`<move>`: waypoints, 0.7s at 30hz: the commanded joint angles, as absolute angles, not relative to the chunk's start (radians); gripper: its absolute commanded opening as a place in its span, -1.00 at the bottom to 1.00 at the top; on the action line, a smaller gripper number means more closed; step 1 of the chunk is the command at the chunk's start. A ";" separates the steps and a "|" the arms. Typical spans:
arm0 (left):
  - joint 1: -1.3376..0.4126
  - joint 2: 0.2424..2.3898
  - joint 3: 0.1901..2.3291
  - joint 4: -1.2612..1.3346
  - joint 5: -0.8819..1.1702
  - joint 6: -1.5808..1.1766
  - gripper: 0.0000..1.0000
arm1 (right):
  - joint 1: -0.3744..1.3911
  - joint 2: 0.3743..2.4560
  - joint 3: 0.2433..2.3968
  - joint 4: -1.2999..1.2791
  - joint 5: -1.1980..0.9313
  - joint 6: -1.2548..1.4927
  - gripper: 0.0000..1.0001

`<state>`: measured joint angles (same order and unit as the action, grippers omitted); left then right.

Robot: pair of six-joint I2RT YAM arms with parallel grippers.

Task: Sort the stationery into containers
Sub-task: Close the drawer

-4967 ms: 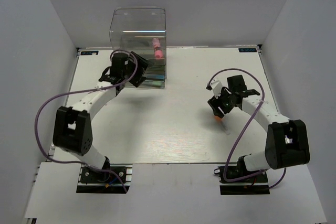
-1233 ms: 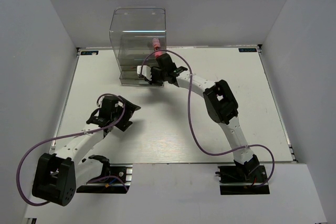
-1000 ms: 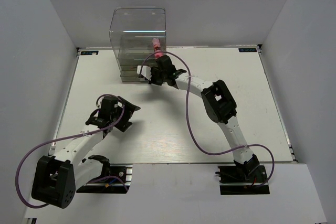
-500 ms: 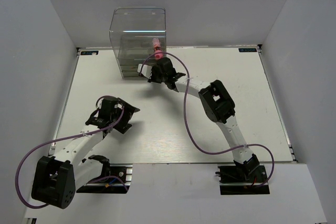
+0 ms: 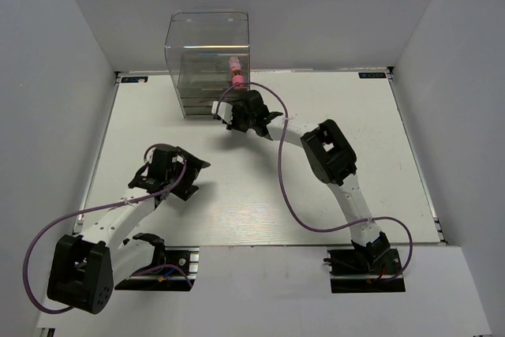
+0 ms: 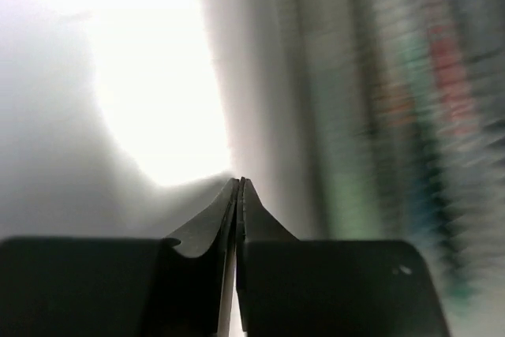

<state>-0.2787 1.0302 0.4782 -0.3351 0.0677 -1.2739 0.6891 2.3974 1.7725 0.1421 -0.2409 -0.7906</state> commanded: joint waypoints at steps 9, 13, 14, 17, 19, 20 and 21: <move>-0.293 0.999 0.492 -0.068 0.127 -1.154 1.00 | 0.597 1.985 1.551 -0.079 -0.522 -0.410 0.33; -0.293 0.999 0.518 -0.046 0.127 -1.074 1.00 | 0.558 1.913 1.562 -0.165 -0.371 -0.284 0.81; -0.293 0.999 0.534 -0.046 0.127 -1.059 1.00 | 0.557 1.898 1.563 -0.182 -0.295 -0.278 0.81; -0.293 0.999 0.557 -0.037 0.127 -1.005 1.00 | 0.538 1.849 1.552 -0.242 -0.206 -0.255 0.81; -0.293 0.999 0.557 -0.037 0.127 -0.986 1.00 | 0.517 1.806 1.490 -0.229 -0.180 -0.279 0.81; -0.293 0.999 0.557 -0.025 0.127 -0.986 1.00 | 0.515 1.746 1.465 -0.198 -0.172 -0.282 0.81; -0.293 0.999 0.557 -0.025 0.127 -0.986 1.00 | 0.502 1.726 1.386 -0.175 -0.163 -0.284 0.81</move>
